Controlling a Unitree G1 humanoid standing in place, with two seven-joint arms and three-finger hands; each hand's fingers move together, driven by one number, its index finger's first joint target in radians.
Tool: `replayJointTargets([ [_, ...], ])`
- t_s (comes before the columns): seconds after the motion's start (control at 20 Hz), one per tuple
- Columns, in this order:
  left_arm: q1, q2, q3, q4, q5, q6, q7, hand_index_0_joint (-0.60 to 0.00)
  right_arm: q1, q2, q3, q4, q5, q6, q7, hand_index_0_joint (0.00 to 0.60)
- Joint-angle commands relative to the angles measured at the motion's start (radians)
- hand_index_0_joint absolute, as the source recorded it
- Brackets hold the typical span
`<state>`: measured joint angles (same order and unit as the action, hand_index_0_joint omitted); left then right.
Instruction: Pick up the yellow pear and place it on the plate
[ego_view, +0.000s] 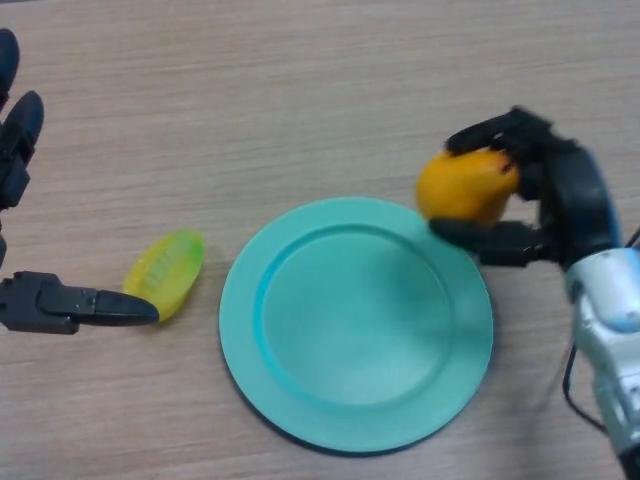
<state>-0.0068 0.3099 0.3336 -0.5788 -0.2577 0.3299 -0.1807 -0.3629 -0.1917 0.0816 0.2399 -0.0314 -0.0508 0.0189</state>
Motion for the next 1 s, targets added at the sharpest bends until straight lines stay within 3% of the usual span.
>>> replayJointTargets([
  [0.05,-0.035,0.03,0.055,-0.066,-0.011,-0.093,0.011,0.0,0.003,-0.002,0.059,-0.099,0.016,-0.037,-0.074,0.6],
  [0.15,-0.042,0.032,0.045,-0.063,-0.013,-0.081,0.02,0.0,0.032,0.001,0.15,-0.107,0.083,-0.023,-0.132,0.6],
  [0.35,-0.052,0.026,0.0,-0.086,0.004,-0.041,0.016,0.0,0.024,0.002,0.242,-0.011,0.055,-0.081,-0.182,0.6],
  [0.6,-0.052,0.018,-0.006,-0.085,-0.008,-0.052,0.025,0.0,0.066,0.002,0.253,-0.039,-0.083,0.064,-0.122,0.6],
  [0.65,-0.052,0.02,-0.006,-0.089,-0.01,-0.046,0.024,0.0,0.067,0.002,0.253,-0.04,-0.093,0.073,-0.115,0.549],
  [0.7,-0.053,0.021,-0.007,-0.089,-0.009,-0.046,0.024,0.0,0.067,0.002,0.254,-0.043,-0.094,0.074,-0.111,0.45],
  [0.85,-0.06,0.019,-0.018,-0.085,0.001,-0.062,0.02,0.0,0.074,0.002,0.262,-0.106,-0.097,0.095,-0.061,0.05],
  [0.9,-0.066,0.021,-0.023,-0.081,0.003,-0.062,0.022,0.0,0.072,0.002,0.262,-0.132,-0.101,0.092,-0.055,0.0],
  [1.0,-0.074,0.03,-0.031,-0.088,0.007,-0.031,0.009,0.0,0.071,0.002,0.256,-0.183,-0.118,0.065,-0.062,0.0],
])
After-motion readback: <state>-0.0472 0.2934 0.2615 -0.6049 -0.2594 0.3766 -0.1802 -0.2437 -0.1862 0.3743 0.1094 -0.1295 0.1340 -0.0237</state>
